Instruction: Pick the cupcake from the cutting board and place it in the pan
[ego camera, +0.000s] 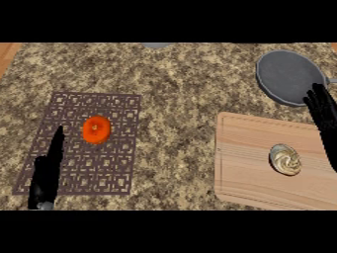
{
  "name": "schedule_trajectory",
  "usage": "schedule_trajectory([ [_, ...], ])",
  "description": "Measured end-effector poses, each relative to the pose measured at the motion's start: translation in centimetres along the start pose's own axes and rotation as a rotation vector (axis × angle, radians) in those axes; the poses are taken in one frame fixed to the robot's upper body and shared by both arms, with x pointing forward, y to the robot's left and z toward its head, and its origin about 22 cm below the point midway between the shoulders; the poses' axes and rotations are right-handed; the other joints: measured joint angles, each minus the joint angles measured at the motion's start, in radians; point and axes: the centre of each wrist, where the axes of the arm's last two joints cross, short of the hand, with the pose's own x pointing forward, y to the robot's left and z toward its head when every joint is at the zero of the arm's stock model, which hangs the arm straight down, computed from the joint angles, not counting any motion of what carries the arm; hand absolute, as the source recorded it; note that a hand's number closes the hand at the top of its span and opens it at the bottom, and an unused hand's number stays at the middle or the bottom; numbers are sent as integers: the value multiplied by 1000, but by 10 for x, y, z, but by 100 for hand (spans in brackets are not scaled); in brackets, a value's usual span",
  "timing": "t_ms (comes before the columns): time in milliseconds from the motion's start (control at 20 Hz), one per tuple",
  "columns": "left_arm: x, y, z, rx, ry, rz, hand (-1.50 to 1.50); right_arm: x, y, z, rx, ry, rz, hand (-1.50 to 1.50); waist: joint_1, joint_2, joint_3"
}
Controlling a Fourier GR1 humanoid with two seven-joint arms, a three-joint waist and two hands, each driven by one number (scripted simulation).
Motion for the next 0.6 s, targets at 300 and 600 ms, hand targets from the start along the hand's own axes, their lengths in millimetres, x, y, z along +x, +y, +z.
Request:
schedule_trajectory([
  [300,41,11,-13,-41,-111,38,0,-26,-15,3,185,45,-81,150,10,-5,-6],
  [600,75,32,-25,-15,-202,79,0,-50,-58,40,35,-23,131,-150,-30,-18,-4],
])
